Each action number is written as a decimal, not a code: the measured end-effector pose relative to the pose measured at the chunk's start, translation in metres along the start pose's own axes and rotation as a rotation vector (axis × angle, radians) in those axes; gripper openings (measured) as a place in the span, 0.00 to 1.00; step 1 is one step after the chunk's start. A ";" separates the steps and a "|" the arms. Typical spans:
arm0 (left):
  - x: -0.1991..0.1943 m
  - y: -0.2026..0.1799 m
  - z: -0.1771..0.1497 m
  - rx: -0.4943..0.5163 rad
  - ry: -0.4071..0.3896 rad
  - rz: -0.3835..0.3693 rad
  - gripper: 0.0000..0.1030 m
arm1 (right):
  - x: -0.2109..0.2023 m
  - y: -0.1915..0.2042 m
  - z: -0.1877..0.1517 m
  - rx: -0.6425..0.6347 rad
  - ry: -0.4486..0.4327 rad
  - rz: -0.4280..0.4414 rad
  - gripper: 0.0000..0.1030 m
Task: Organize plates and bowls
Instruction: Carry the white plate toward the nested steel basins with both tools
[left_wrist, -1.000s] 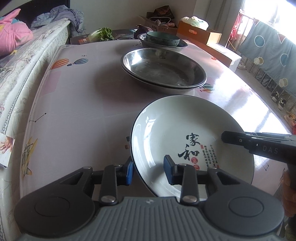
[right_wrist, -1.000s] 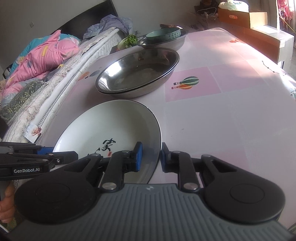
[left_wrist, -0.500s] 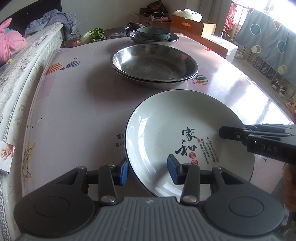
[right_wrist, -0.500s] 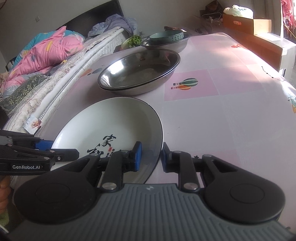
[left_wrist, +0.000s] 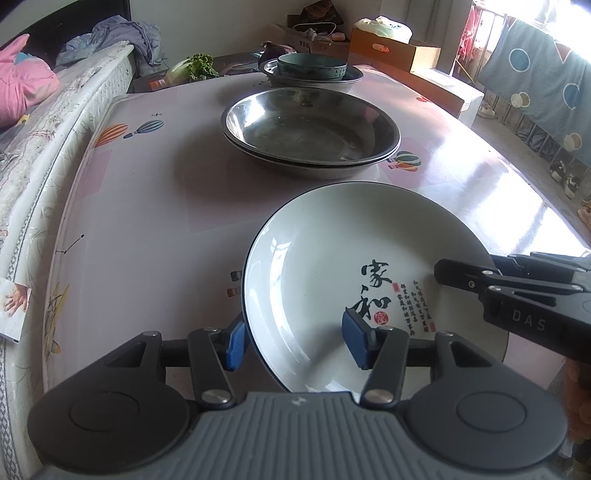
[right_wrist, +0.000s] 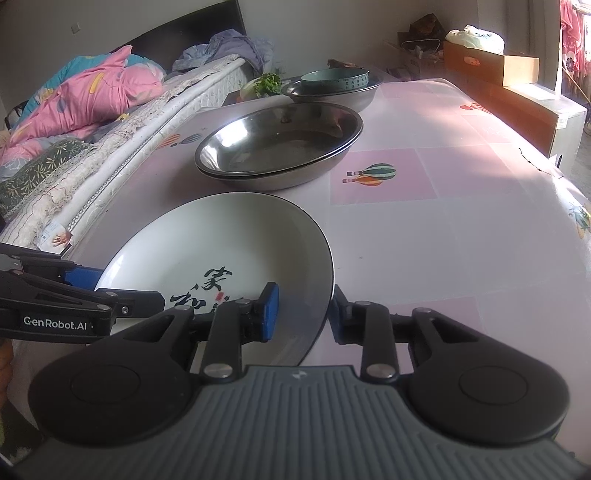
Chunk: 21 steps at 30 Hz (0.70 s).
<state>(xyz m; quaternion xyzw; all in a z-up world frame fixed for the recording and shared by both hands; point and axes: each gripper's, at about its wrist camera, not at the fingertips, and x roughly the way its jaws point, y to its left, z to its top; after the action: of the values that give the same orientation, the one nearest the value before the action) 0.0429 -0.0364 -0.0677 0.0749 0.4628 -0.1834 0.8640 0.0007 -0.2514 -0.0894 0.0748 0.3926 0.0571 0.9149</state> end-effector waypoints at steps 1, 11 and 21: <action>-0.001 0.000 0.000 0.000 0.000 0.001 0.52 | 0.000 0.000 0.000 0.000 0.000 -0.001 0.28; -0.004 0.002 0.002 -0.008 -0.010 0.000 0.52 | -0.004 0.000 0.004 0.008 -0.011 0.001 0.28; -0.009 0.003 0.001 -0.011 -0.023 0.001 0.52 | -0.007 -0.001 0.005 0.010 -0.016 0.002 0.28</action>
<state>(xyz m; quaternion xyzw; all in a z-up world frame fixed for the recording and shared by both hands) 0.0405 -0.0320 -0.0594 0.0683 0.4537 -0.1813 0.8699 -0.0006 -0.2535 -0.0816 0.0800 0.3856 0.0553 0.9175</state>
